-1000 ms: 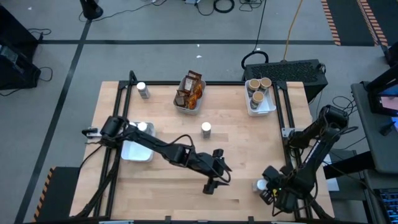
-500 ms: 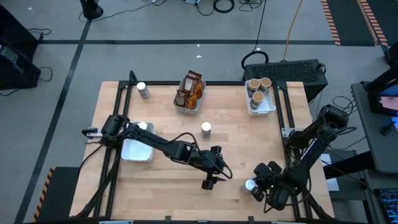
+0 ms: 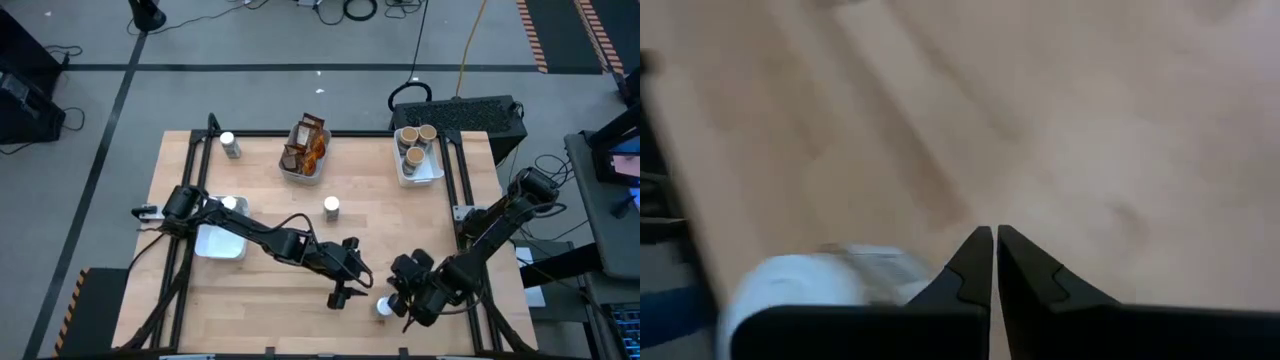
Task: Sort spices by type
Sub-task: Put the white spice bottle into the bottom white bin
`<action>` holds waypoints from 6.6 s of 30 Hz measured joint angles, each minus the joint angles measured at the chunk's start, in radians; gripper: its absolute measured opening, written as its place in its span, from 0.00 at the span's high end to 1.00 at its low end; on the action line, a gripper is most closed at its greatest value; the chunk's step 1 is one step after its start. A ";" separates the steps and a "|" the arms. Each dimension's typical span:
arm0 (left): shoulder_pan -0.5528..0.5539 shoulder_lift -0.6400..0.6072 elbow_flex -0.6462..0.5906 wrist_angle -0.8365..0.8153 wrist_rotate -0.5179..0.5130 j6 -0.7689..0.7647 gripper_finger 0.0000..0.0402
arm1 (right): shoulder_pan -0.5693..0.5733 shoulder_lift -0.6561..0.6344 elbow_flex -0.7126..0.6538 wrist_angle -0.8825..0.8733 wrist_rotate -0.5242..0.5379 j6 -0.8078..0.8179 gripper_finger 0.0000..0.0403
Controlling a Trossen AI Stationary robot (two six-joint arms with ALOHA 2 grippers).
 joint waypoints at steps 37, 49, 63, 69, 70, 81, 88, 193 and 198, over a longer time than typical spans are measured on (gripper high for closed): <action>-0.215 0.353 0.338 0.090 -0.612 -0.241 0.29 | 0.071 -0.014 0.285 -0.449 -0.033 0.169 1.00; -0.219 0.426 0.338 0.195 -0.668 -0.240 0.29 | 0.094 -0.014 0.285 -0.443 -0.034 0.199 1.00; -0.192 0.461 0.338 0.254 -0.684 -0.257 0.29 | 0.095 -0.014 0.285 -0.444 -0.059 0.196 1.00; -0.169 0.461 0.338 0.249 -0.683 -0.274 0.30 | 0.095 -0.014 0.285 -0.444 -0.059 0.192 1.00; -0.168 0.461 0.338 0.248 -0.682 -0.270 0.30 | 0.095 -0.014 0.285 -0.444 -0.059 0.190 1.00; -0.169 0.454 0.338 0.240 -0.660 -0.209 0.47 | 0.096 -0.014 0.284 -0.451 -0.059 0.170 1.00; -0.171 0.330 0.334 0.087 -0.581 -0.065 0.47 | 0.097 -0.014 0.284 -0.446 -0.048 0.170 1.00; 0.066 -1.264 -0.905 -0.848 -0.131 -0.211 0.45 | -0.213 0.001 0.284 0.160 0.204 -0.423 1.00; 0.075 -1.215 -0.925 -0.768 -0.159 -0.212 0.45 | -0.199 0.001 0.284 0.169 0.204 -0.423 1.00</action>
